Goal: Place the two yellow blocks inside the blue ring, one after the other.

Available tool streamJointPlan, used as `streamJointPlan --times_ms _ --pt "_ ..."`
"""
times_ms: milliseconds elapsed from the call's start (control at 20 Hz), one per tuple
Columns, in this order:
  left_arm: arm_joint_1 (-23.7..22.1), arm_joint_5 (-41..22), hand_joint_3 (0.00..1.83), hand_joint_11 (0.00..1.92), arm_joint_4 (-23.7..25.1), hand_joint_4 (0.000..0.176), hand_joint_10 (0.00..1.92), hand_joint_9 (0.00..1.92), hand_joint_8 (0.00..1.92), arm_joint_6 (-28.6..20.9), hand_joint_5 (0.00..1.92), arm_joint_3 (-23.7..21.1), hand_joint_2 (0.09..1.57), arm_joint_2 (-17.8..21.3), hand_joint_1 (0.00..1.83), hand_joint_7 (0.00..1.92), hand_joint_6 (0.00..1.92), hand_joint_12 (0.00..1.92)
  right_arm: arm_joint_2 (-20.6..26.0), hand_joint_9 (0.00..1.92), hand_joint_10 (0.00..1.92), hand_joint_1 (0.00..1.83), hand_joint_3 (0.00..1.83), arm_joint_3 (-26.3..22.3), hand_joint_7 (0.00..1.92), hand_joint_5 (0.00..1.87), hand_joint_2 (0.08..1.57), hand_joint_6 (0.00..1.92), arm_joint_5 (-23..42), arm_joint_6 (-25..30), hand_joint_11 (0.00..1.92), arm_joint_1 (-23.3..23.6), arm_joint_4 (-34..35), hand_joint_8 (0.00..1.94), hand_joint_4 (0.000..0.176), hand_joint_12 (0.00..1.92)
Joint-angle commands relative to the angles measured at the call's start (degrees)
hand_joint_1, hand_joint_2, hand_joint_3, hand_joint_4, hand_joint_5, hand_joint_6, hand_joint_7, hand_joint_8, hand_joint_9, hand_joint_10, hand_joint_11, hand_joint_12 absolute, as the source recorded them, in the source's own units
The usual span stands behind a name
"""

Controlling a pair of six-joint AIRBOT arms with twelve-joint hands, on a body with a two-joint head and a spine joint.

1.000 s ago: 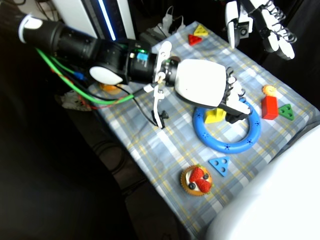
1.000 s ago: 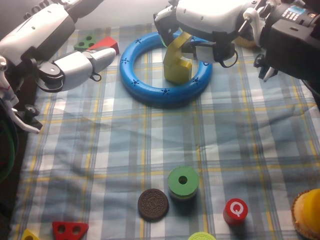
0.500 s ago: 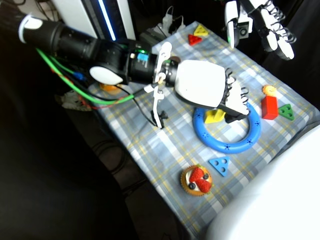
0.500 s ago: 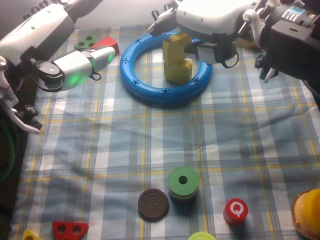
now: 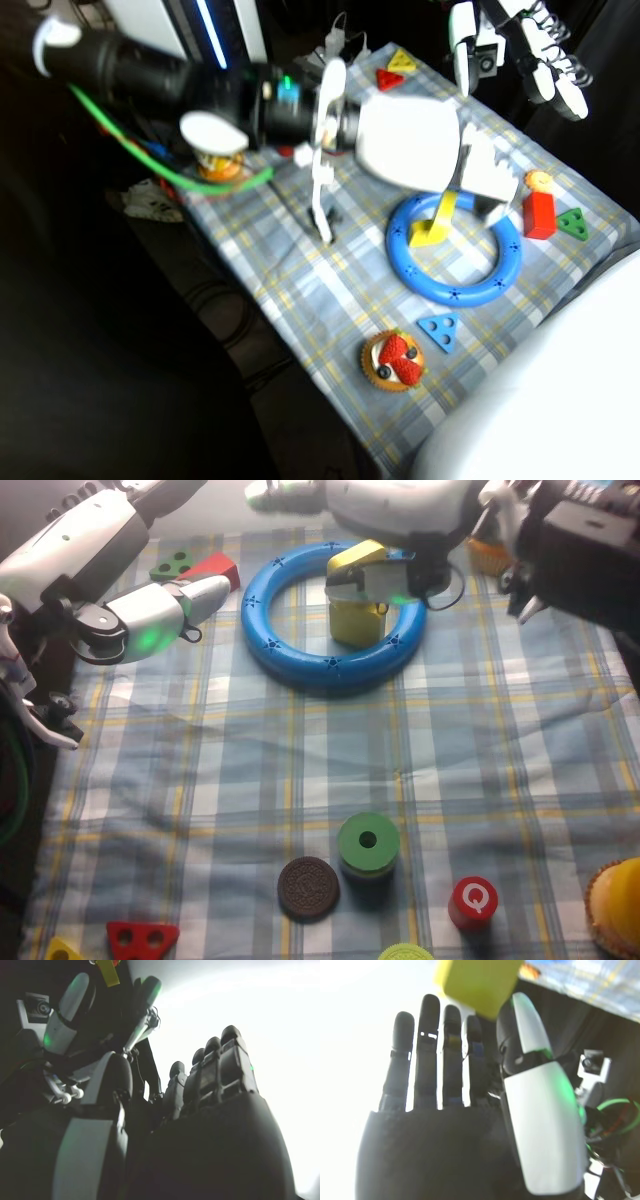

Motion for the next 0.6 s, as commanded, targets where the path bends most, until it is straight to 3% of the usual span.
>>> streamJointPlan --times_ms 0,50,100,150,250,300,350,400,450,500,550 --pt "-0.28 -7.1 0.0 0.0 0.84 0.089 0.0 0.01 0.0 -0.44 0.08 -0.02 1.38 0.15 0.9 0.01 0.0 0.0 1.03 0.12 0.13 0.85 0.0 -0.44 0.09 0.05 1.15 0.0 7.0 -0.22 0.0 1.06 -0.32 0.0 0.028 0.95" --pt "-0.16 -7.16 0.0 0.0 0.69 0.074 0.0 0.01 0.0 -0.44 0.09 -0.11 1.37 0.26 0.94 0.01 0.0 0.0 2.39 0.06 0.06 0.8 0.0 -1.65 0.02 0.01 1.14 0.0 7.83 -0.22 0.0 1.09 -0.59 0.0 0.019 0.69" --pt "0.02 -7.35 0.0 0.0 0.53 0.075 0.0 0.0 0.0 -0.44 0.09 -0.26 1.37 0.42 0.96 0.02 0.0 0.0 3.54 0.03 0.03 0.78 0.0 -2.82 0.0 0.0 1.13 0.0 8.65 -0.22 0.0 1.09 -0.64 0.0 0.013 0.55" --pt "0.34 -7.74 0.0 0.0 0.37 0.074 0.0 0.0 0.0 -0.44 0.09 -0.53 1.37 0.69 0.97 0.01 0.0 0.0 5.14 0.05 0.03 0.77 0.0 -4.52 0.0 0.0 1.13 0.0 10.18 -0.22 0.0 1.09 -0.88 0.0 0.012 0.6" --pt "0.96 -8.78 0.0 0.0 0.13 0.076 0.0 0.0 0.0 -0.45 0.08 -1.11 1.36 1.25 1.0 0.0 0.0 0.0 9.06 0.14 0.06 0.74 0.0 -7.75 0.04 0.0 1.14 0.0 13.96 -0.21 0.0 0.63 -0.92 0.01 0.016 0.98" --pt "1.24 -9.34 0.0 0.0 0.11 0.074 0.0 0.0 0.0 -0.46 0.08 -1.4 1.35 1.49 1.0 0.01 0.0 0.0 10.91 0.14 0.06 0.74 0.0 -9.16 0.05 0.0 1.14 0.0 15.39 -0.2 0.0 0.1 -0.93 0.01 0.008 1.07" --pt "1.46 -9.84 0.0 0.0 0.11 0.077 0.0 0.0 0.0 -0.46 0.09 -1.66 1.35 1.71 0.98 0.01 0.0 0.0 12.64 0.08 0.03 0.71 0.0 -10.32 0.03 0.0 1.14 0.0 16.53 -0.19 0.0 -0.26 -0.93 0.0 0.011 1.08" --pt "1.75 -10.44 0.0 0.0 0.1 0.078 0.0 0.0 0.0 -0.54 0.09 -1.97 1.36 2.04 0.98 0.01 0.0 0.0 14.93 0.02 0.01 0.66 0.0 -11.76 0.01 0.0 1.15 0.0 17.74 -0.19 0.0 -0.7 -0.93 0.0 0.034 0.91" --pt "2.14 -11.14 0.0 0.0 0.06 0.106 0.0 0.0 0.0 -1.02 0.07 -2.21 1.37 2.37 0.94 0.0 0.0 0.0 17.21 0.0 0.0 0.6 0.0 -13.13 0.0 0.0 1.16 0.0 18.64 -0.19 0.0 -1.33 -0.93 0.0 0.054 0.56" --pt "2.47 -11.7 0.0 0.08 0.04 0.104 0.01 0.02 0.01 -1.54 0.09 -2.31 1.35 2.56 0.91 0.02 0.01 0.04 18.54 0.0 0.0 0.49 0.0 -13.8 0.0 0.0 1.18 0.0 19.14 -0.19 0.0 -1.76 -0.91 0.0 0.06 0.58" --pt "2.96 -12.53 0.01 0.01 -0.04 0.112 0.01 0.03 0.0 -2.22 0.1 -2.44 1.34 2.78 0.89 0.03 0.01 0.32 20.2 0.01 0.0 0.46 0.0 -14.75 0.0 0.0 1.2 0.0 20.52 -0.19 0.0 -2.78 -0.37 0.0 0.035 0.69"
